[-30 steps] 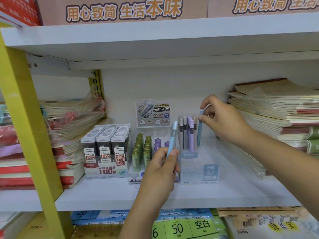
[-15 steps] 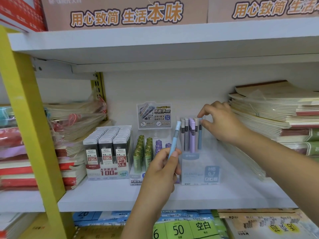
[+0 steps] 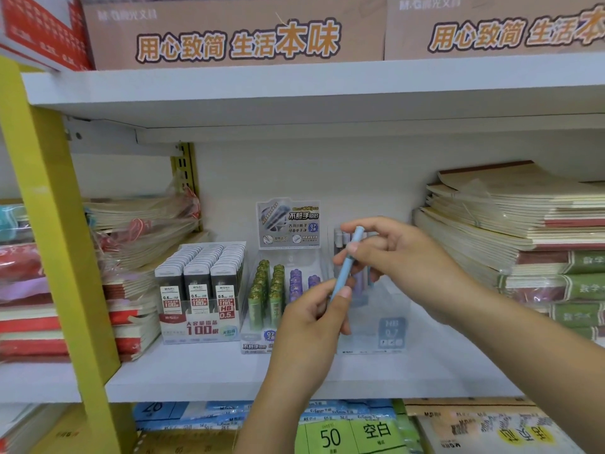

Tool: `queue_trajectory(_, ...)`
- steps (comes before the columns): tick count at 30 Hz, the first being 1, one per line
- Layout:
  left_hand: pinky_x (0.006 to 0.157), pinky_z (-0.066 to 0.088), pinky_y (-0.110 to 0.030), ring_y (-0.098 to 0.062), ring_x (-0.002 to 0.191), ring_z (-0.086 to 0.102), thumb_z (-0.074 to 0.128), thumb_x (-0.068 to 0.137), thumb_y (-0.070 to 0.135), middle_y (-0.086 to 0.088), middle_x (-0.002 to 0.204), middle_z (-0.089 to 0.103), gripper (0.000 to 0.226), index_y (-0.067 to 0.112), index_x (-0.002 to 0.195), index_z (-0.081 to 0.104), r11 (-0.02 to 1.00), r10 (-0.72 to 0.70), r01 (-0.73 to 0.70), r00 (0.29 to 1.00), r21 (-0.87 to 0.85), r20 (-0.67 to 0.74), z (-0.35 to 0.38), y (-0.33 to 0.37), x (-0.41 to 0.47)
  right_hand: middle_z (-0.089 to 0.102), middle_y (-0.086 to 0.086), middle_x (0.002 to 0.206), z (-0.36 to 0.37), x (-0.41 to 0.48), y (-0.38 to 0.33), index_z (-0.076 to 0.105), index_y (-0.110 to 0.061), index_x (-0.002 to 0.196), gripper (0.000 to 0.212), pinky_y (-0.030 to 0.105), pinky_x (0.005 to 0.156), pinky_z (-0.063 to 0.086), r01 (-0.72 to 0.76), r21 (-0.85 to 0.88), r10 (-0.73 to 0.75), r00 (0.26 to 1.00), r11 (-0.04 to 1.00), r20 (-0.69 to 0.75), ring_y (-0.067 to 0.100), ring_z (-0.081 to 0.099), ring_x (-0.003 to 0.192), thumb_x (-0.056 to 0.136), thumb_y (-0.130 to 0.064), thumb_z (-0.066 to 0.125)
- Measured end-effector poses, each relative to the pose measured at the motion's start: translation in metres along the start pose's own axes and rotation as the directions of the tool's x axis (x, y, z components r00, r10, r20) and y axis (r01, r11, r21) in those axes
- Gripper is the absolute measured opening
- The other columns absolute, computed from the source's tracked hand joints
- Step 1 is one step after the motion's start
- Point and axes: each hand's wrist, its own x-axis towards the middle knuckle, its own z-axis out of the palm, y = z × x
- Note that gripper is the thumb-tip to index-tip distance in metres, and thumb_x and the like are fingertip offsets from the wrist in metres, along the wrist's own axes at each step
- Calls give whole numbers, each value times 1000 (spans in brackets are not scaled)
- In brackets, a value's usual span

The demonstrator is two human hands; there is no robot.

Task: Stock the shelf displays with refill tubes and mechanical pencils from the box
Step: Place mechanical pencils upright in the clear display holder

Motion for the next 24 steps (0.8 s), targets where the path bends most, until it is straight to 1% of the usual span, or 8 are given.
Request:
queue_trajectory(3, 63, 47, -19, 0, 69, 52, 66, 93, 33, 26, 74, 58, 23, 55, 96, 69, 976, 160, -137, 978, 170, -134, 4, -1, 1, 75, 2, 80, -13, 6, -4, 59, -17, 105, 14, 18, 48, 44, 106, 38, -94, 965, 994, -246, 10, 63, 60, 94, -9, 57)
queue_trajectory(6, 90, 33, -5, 6, 97, 43, 69, 85, 37, 32, 97, 52, 32, 42, 116, 65, 784, 447, -275, 872, 557, -198, 1, -2, 1, 71, 5, 83, -35, 13, -7, 52, -29, 97, 17, 17, 55, 46, 265, -102, -283, 853, 959, -440, 5, 64, 66, 97, -12, 52)
queue_trajectory(8, 103, 20, -2, 10, 113, 36, 72, 85, 33, 27, 118, 52, 41, 30, 125, 66, 690, 495, -307, 861, 655, -118, -2, -5, 3, 70, -1, 85, -44, 19, 0, 50, -33, 97, 18, 25, 67, 52, 241, -305, -351, 854, 921, -384, 9, 66, 78, 97, -15, 53)
queue_trajectory(10, 115, 19, -17, 5, 133, 32, 73, 88, 31, 24, 135, 51, 45, 31, 132, 62, 660, 448, -314, 894, 682, -21, -2, -11, 3, 70, -8, 87, -47, 24, 12, 50, -35, 99, 17, 33, 73, 51, 158, -527, -336, 904, 835, -263, 15, 65, 81, 95, -19, 55)
queue_trajectory(12, 122, 19, -30, 3, 141, 28, 71, 91, 33, 25, 143, 44, 45, 34, 135, 59, 655, 413, -319, 910, 686, 29, -1, -18, 3, 69, -8, 93, -46, 28, 25, 50, -39, 100, 17, 28, 69, 46, 127, -651, -293, 944, 748, -152, 10, 61, 81, 95, -24, 55)
queue_trajectory(15, 122, 22, -37, 3, 138, 33, 73, 90, 29, 25, 141, 44, 42, 33, 130, 64, 640, 451, -346, 892, 686, 29, 0, -24, 5, 68, -3, 98, -46, 30, 39, 50, -40, 102, 15, 26, 69, 40, 129, -695, -247, 966, 707, -73, 9, 57, 85, 95, -27, 55)
queue_trajectory(20, 118, 26, -38, 5, 130, 39, 78, 86, 24, 23, 138, 49, 41, 31, 125, 68, 635, 491, -361, 871, 683, 4, 0, -29, 6, 69, -10, 93, -44, 30, 47, 52, -36, 102, 15, 27, 72, 44, 113, -650, -214, 974, 751, -79, 5, 60, 89, 94, -25, 58)
queue_trajectory(24, 117, 30, -41, 8, 122, 42, 80, 83, 22, 12, 138, 59, 41, 30, 122, 70, 635, 518, -377, 855, 674, -10, 1, -30, 6, 70, -12, 85, -44, 35, 48, 41, -34, 104, 21, 12, 59, 35, 122, -649, -228, 970, 751, -81, -6, 54, 68, 94, -25, 58)
